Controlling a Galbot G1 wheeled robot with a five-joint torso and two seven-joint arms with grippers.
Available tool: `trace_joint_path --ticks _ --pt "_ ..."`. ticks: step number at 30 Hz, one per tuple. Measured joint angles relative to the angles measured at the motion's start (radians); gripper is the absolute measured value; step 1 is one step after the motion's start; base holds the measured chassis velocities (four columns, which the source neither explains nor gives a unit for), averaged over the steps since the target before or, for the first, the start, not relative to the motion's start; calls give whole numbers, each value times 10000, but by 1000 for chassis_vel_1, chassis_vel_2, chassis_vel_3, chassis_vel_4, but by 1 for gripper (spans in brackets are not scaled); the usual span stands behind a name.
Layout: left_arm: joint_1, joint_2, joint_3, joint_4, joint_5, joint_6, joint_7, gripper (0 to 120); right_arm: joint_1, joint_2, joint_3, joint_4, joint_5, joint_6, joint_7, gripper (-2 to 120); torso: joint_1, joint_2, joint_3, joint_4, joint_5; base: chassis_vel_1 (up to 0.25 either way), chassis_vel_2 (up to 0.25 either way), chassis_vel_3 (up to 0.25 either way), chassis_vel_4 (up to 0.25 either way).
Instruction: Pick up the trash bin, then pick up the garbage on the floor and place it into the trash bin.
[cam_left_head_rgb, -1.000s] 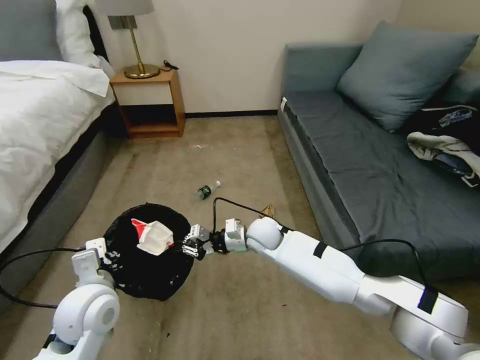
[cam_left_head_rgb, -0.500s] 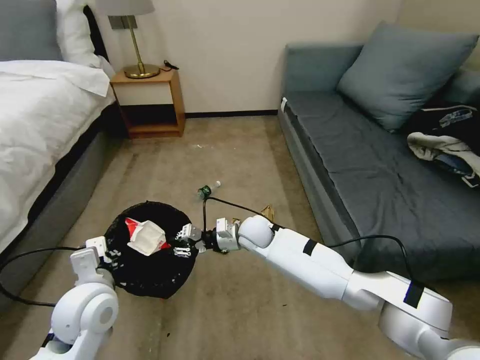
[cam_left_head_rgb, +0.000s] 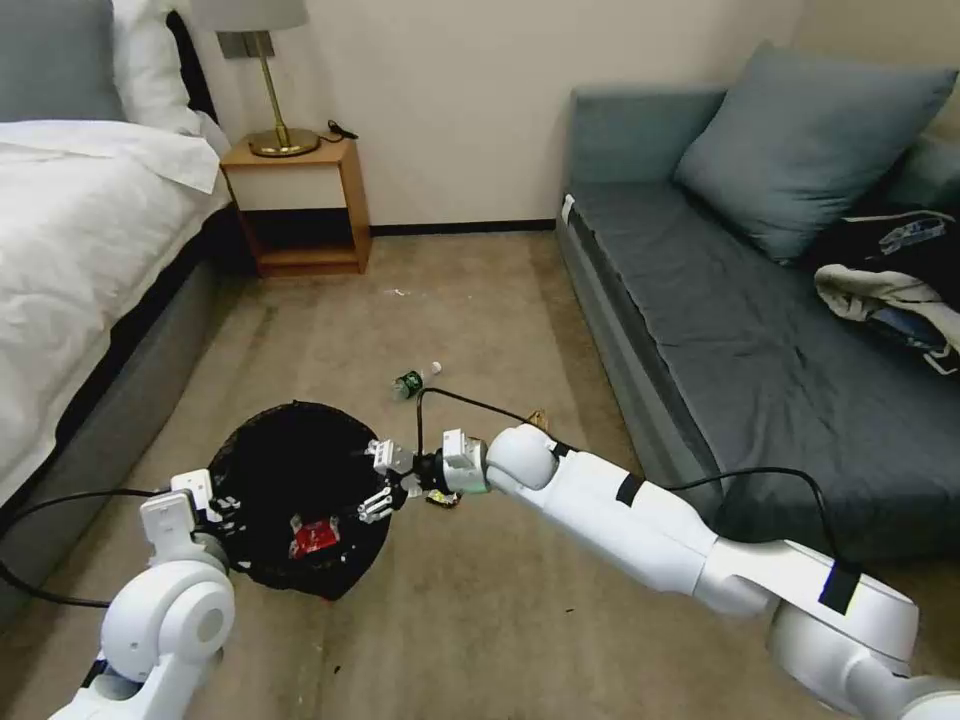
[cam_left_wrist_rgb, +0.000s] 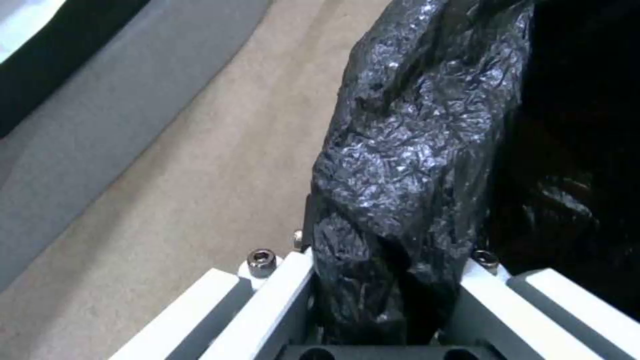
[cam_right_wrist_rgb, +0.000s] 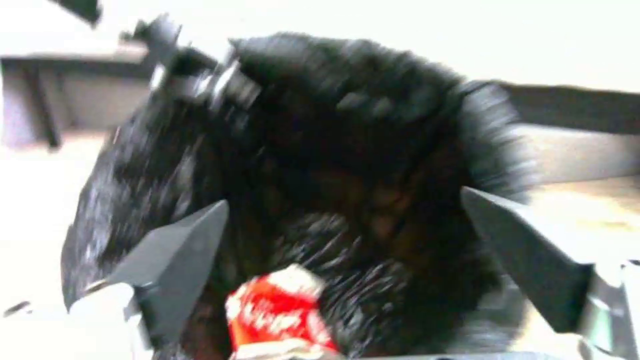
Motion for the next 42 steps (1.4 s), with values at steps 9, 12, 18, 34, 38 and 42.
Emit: trace_joint_path --ticks 9,12,18,34,38,42 --pt "83 17 -93 22 16 -16 -5 1 -1005 -714 2100 778 1148 755 1630 100 0 1 -1 0 0 0 0 0 0" --pt "76 41 -146 23 9 -41 -5 1 -2255 -1130 3016 1974 1004 1306 4501 100 0 0 -1 0 1 0 0 0 0" --pt "13 150 -204 23 -88 -47 -5 1 -4391 -1263 4406 3383 -45 1886 6970 100 0 1 -2 -2 2 0 0 0 0" --pt "-115 288 -490 -12 -395 -88 3 1 -8665 -827 6425 6012 -2488 1975 9635 100 -1 1 -2 0 -1 0 0 0 0" --pt "-117 288 -491 -12 -398 -89 5 1 -8665 -823 6422 6013 -2493 1975 9633 100 0 1 -1 1 -1 0 0 0 0" --pt "-139 235 -475 -96 -428 -90 9 1 -9268 -381 6617 6372 -3649 2094 10223 100 -1 2 -2 5 -4 0 0 0 0"
